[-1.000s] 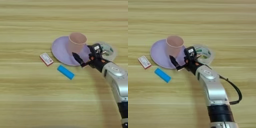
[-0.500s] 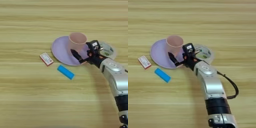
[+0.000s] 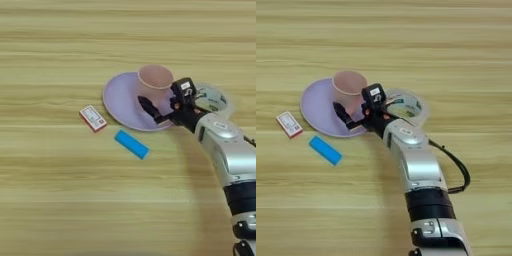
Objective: Move the objects on the table
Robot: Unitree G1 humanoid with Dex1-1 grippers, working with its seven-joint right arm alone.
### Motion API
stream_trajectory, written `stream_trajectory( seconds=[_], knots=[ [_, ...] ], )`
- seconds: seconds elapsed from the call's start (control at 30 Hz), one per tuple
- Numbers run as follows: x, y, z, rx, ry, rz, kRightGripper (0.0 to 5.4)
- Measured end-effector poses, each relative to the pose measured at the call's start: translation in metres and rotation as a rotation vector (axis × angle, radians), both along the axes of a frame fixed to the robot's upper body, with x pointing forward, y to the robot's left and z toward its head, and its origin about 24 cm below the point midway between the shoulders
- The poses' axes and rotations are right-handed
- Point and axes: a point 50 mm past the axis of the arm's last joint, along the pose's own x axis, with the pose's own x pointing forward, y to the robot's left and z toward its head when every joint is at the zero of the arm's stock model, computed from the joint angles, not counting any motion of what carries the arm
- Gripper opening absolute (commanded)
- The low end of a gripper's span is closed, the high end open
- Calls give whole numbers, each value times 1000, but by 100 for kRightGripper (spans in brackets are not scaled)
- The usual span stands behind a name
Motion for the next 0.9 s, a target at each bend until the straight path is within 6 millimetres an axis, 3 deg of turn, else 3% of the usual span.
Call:
stream_trajectory(
  seconds=[0.9],
  knots=[
    [10,4,-6,54,11,-10,536]
  ],
)
